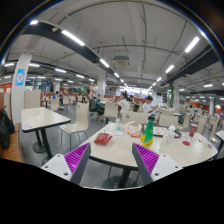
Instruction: Pour water
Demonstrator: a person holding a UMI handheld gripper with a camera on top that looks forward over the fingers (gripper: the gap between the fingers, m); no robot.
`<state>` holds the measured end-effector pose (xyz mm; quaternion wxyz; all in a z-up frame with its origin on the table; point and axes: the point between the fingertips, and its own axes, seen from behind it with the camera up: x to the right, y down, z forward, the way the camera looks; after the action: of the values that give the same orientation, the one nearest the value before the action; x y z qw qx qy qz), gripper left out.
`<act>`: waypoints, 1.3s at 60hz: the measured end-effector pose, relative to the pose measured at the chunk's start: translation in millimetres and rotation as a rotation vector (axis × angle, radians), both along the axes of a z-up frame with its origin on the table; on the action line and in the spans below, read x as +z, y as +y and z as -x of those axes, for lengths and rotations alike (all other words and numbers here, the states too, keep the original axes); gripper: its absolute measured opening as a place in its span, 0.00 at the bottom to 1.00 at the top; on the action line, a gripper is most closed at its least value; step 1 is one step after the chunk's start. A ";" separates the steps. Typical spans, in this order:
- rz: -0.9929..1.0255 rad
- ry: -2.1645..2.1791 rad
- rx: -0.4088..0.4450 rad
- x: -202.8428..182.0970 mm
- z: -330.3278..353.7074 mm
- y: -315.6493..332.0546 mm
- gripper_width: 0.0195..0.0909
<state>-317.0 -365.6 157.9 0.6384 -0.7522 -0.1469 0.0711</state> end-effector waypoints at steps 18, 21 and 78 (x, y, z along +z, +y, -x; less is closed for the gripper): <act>-0.019 0.008 -0.068 0.4 -38.0 40.0 0.92; -0.025 0.020 -0.084 2.4 -46.1 52.0 0.92; 0.020 -0.052 -0.201 -58.6 -121.1 282.4 0.20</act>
<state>-195.9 -83.3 99.3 0.6309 -0.7710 -0.0862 -0.0113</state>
